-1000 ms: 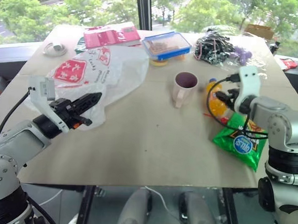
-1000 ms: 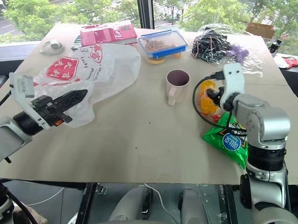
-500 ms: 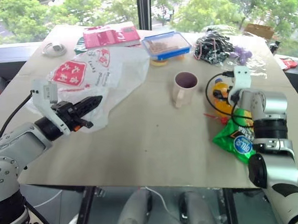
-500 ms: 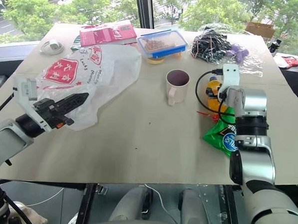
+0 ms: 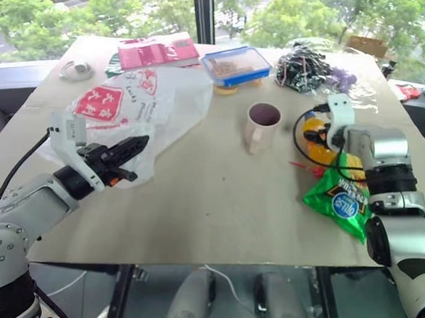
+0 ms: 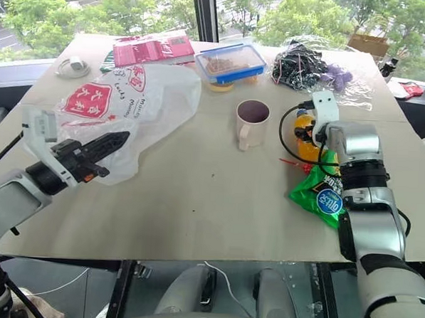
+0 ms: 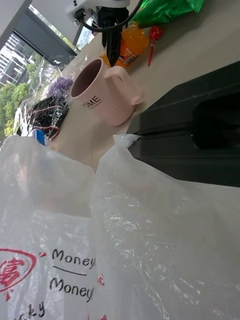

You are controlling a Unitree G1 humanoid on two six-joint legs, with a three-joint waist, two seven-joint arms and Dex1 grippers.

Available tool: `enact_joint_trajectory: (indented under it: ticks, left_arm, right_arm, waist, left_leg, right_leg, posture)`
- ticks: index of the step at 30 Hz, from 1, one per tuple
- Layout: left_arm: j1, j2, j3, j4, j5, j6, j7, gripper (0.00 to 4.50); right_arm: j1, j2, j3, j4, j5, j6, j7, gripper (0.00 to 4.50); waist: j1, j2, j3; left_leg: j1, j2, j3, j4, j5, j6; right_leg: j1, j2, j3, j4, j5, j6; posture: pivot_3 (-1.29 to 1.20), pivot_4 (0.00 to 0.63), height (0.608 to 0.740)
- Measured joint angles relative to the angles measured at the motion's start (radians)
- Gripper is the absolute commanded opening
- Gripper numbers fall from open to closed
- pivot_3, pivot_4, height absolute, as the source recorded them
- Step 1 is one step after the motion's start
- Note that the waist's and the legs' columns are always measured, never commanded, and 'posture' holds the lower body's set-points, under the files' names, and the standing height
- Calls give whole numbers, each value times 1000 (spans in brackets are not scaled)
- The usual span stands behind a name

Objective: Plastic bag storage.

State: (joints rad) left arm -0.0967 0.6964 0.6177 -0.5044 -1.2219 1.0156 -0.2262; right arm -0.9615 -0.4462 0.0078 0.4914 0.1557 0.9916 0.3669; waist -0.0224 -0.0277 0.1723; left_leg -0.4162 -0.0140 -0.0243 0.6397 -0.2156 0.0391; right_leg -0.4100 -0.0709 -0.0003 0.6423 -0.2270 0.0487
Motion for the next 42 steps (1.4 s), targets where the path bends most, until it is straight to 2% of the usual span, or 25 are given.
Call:
enact_joint_trajectory:
  ticks: [6,10,15,19,20,21,23,26,27,35,42]
  left_arm:
    - [-9,17,-7,3,-5,-13,4,0]
    - [-15,24,-21,4,-15,-20,4,0]
    - [-9,30,-32,5,-21,-25,2,0]
    - [2,35,-32,6,-26,-29,-8,0]
    - [2,37,-32,6,-28,-29,-10,0]
    - [0,46,-35,8,-30,-29,-15,0]
    - [-2,57,-36,15,-31,-29,-18,0]
    - [-11,65,-37,32,-32,-30,-19,0]
    - [-11,67,-39,34,-32,-30,-21,0]
    - [-5,78,-40,35,-36,-31,-31,0]
    - [-3,78,-43,35,-37,-31,-35,0]
  right_arm:
    - [105,-74,-51,-282,111,226,84,2825]
    - [149,-117,-110,-577,231,406,131,2825]
    - [177,-65,-275,-873,374,593,135,2825]
    - [230,-29,-294,-1020,439,616,113,2825]
    - [242,-31,-271,-1037,439,616,102,3346]
    - [268,-49,-224,-1056,441,616,92,3589]
    - [308,-77,-160,-1073,446,616,83,4484]
    - [379,-51,-84,-1076,429,616,19,4484]
    - [396,-3,-67,-1059,412,616,-16,4484]
    - [419,78,-26,-1056,413,616,-70,4484]
    - [389,193,49,-916,348,604,-154,4484]
  waist:
    - [12,8,5]
    - [9,11,7]
    - [11,11,7]
    - [11,11,7]
    - [11,11,7]
    - [10,11,7]
    - [11,11,7]
    - [11,10,6]
    - [7,10,6]
    - [11,9,6]
    - [8,9,6]
  left_leg:
    - [-7,0,0,-3,0,0]
    - [-15,-1,0,-2,0,0]
    - [-15,0,-1,-1,0,0]
    - [-14,0,-1,2,0,0]
    - [-14,0,-1,2,0,0]
    - [-14,0,-1,3,0,0]
    - [-14,0,-1,4,0,0]
    - [-13,0,-1,4,0,0]
    - [-13,0,0,4,0,0]
    - [-12,0,-1,5,0,0]
    - [-11,0,-1,5,1,-1]
  right_leg:
    - [-7,-1,0,-1,2,3]
    - [-16,-1,0,0,2,4]
    - [-15,0,-2,0,2,4]
    - [-13,0,-2,0,2,4]
    - [-13,0,-2,0,2,4]
    - [-13,1,-2,1,2,4]
    - [-13,1,-2,1,2,4]
    - [-12,1,-2,1,2,4]
    - [-12,1,-1,1,2,4]
    - [-11,1,-2,1,2,4]
    - [-11,2,-2,2,2,4]
  posture:
    - [0,150,740]
    - [0,150,740]
    - [0,150,740]
    - [0,150,740]
    - [0,150,740]
    - [0,150,740]
    - [0,150,740]
    - [0,150,740]
    - [0,150,740]
    - [0,150,740]
    - [0,150,740]
